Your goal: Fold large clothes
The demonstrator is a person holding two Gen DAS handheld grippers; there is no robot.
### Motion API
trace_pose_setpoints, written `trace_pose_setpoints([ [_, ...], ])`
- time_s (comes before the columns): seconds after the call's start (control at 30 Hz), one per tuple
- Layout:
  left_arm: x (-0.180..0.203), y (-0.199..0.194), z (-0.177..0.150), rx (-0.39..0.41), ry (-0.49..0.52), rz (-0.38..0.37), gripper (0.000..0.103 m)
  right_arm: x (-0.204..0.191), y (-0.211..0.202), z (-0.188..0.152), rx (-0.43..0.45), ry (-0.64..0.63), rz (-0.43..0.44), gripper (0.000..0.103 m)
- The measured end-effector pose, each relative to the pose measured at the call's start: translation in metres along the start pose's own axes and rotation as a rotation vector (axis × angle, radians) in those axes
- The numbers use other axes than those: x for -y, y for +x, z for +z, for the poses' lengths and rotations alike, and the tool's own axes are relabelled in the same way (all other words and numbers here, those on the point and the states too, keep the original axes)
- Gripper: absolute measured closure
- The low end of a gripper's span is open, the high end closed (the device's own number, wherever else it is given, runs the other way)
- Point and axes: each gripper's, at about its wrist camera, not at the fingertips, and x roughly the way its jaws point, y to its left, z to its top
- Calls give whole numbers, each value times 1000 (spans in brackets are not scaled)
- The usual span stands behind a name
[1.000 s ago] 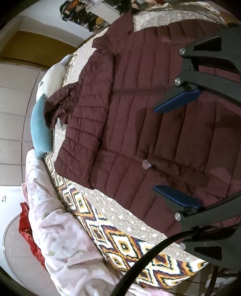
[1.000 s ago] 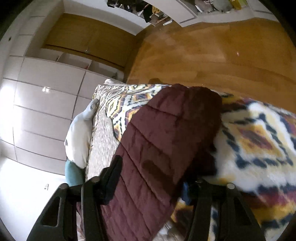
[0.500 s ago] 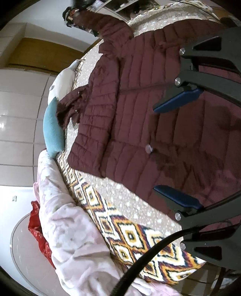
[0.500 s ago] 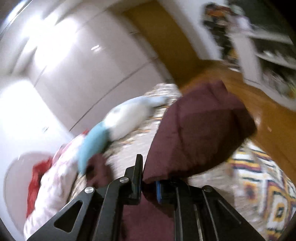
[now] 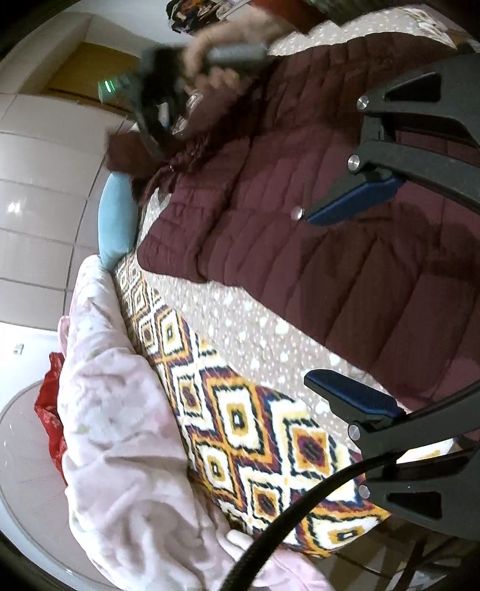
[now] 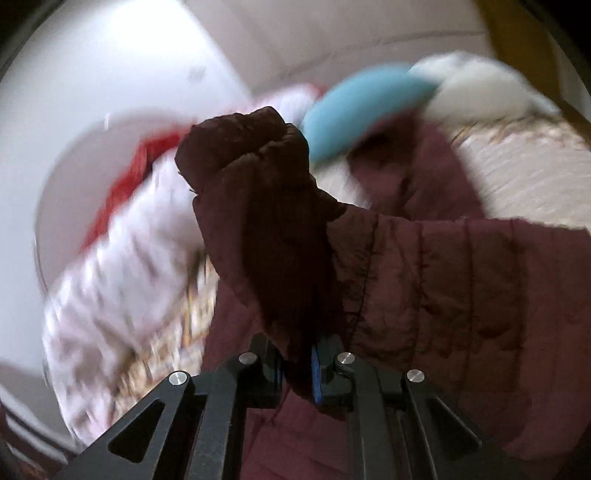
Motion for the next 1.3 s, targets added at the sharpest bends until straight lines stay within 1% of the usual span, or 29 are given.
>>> trace_pose_setpoints([
  [0.07,-6,1,1,-4,-15,-5,24,-6,40,-18,-103,-22,-37,79],
  [0.1,-8,0,2,-5,-19,-5,24,-8,44,-27,-120,-29,-37,69],
  [0.17,-11,-1,4,-4,-23,-6,24,-9,43,-37,-130,-58,-34,68],
  [0.27,-8,1,14,-6,-17,-9,24,0,13,-41,-116,-55,24,63],
  [0.3,-6,3,17,-9,-13,-13,24,7,-6,-41,-101,-56,31,61],
  [0.4,8,14,35,-31,5,-43,24,24,-41,-47,-42,-48,25,57],
  [0.43,15,20,43,-36,16,-59,24,35,-57,-45,-16,-32,17,56],
  [0.47,22,25,50,-40,27,-65,24,42,-65,-45,0,-22,7,56],
  [0.53,41,46,73,-43,68,-62,24,60,-80,-45,28,-3,-35,56],
  [0.57,47,52,78,-40,82,-62,24,69,-84,-46,36,4,-58,56],
  [0.6,56,65,88,-36,100,-59,24,74,-86,-44,40,10,-72,56],
  [0.63,67,83,99,-38,120,-54,24,88,-88,-46,45,29,-94,56],
  [0.67,73,94,105,-44,128,-56,24,95,-89,-46,47,45,-99,56],
  [0.7,82,116,115,-58,135,-61,24,103,-89,-46,47,62,-102,56],
  [0.77,94,145,128,-66,145,-66,24,123,-87,-47,40,99,-112,56],
  [0.83,104,174,140,-74,152,-41,24,140,-80,-48,26,129,-114,56],
  [0.9,108,206,149,-84,155,24,24,151,-76,-48,17,145,-105,56],
  [0.93,108,220,150,-103,156,60,24,154,-72,-47,14,146,-103,56],
  [1.0,105,245,151,-159,136,91,24,156,-66,-45,12,143,-98,56],
  [1.1,107,252,150,-164,146,121,21,160,-58,-42,8,164,-90,56],
  [1.17,107,246,152,-163,156,114,22,159,-60,-40,4,171,-92,56],
  [1.3,90,204,155,-138,107,19,24,154,-85,-44,12,171,-86,55],
])
